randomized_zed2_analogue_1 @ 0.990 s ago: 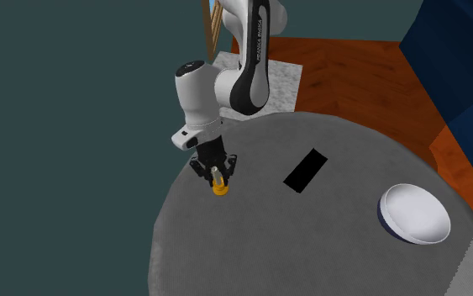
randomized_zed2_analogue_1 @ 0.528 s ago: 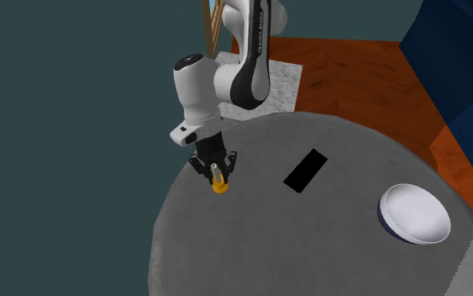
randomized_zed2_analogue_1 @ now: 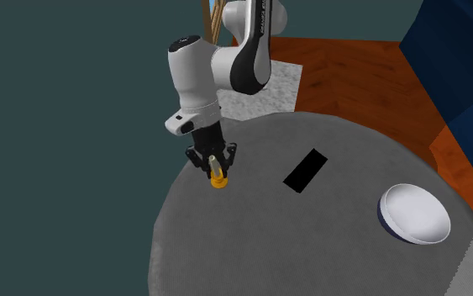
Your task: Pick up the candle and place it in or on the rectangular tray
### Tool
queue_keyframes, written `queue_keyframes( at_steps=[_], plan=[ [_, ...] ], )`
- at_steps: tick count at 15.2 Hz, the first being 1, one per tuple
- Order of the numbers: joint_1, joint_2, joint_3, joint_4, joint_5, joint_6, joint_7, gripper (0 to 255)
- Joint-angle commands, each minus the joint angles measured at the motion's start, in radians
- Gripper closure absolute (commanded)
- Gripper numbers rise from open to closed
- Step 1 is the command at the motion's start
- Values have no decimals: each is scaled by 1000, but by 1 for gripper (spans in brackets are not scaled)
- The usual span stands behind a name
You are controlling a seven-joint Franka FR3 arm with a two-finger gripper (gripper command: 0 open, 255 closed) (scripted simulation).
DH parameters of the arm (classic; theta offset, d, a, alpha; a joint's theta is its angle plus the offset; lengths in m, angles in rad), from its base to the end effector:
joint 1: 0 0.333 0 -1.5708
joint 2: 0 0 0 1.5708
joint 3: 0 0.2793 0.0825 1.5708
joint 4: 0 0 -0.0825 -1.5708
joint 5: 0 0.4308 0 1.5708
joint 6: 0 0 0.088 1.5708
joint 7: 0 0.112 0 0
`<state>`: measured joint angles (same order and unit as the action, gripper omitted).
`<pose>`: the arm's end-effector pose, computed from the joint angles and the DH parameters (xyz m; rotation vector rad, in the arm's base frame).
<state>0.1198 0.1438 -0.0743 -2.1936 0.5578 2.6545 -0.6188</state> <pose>0.6051 0.0140 0.2768 -2.8482 -0.3029 -0.5648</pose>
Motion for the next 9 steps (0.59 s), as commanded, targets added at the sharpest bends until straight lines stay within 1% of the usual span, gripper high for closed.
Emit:
queue_keyframes(
  at_steps=[1, 9],
  plan=[
    [3, -18, -5, 5, -22, -20, 22, 255],
    [5, -81, -20, 36, -97, -107, 97, 255]
  ],
)
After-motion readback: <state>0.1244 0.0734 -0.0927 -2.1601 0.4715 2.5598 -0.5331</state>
